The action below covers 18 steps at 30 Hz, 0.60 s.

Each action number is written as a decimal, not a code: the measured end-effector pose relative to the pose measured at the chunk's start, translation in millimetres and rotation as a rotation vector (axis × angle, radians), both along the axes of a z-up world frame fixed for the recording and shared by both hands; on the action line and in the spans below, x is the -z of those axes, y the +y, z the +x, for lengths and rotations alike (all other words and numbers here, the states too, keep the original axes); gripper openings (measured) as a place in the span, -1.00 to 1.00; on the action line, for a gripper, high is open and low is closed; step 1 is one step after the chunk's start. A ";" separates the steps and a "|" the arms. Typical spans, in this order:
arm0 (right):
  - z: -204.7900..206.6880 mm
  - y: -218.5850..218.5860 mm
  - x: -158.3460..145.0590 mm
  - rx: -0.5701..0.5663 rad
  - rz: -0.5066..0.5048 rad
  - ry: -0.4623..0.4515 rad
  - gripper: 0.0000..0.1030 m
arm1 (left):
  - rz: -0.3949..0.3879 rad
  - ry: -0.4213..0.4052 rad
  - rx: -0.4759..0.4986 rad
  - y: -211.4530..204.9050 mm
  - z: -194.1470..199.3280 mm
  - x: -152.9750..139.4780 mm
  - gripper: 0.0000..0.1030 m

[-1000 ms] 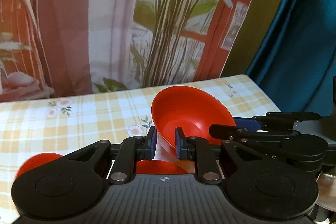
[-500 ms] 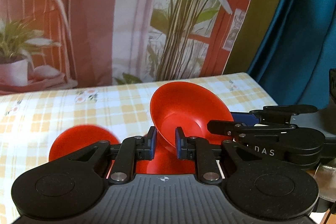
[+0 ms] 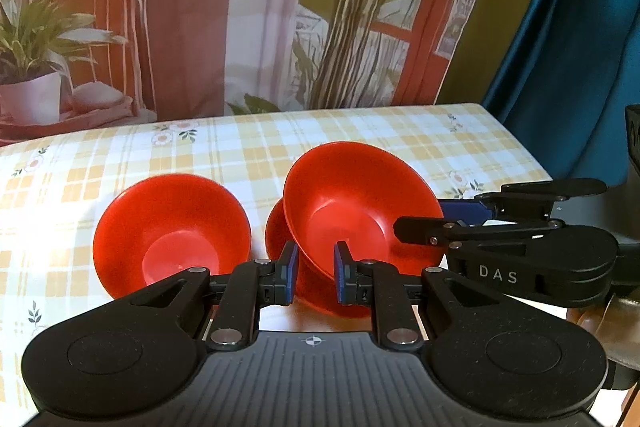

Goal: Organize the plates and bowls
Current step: 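Lift the red bowl with both grippers and lower it into another red bowl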

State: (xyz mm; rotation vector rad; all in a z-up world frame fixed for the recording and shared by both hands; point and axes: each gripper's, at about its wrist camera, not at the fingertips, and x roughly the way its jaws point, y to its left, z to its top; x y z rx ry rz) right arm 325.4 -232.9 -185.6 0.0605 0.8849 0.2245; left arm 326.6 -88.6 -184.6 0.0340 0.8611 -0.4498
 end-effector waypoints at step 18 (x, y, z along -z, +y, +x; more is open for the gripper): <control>1.5 12.9 8.6 -0.025 -0.041 0.035 -0.50 | 0.017 0.031 -0.005 5.1 -7.7 7.0 -0.60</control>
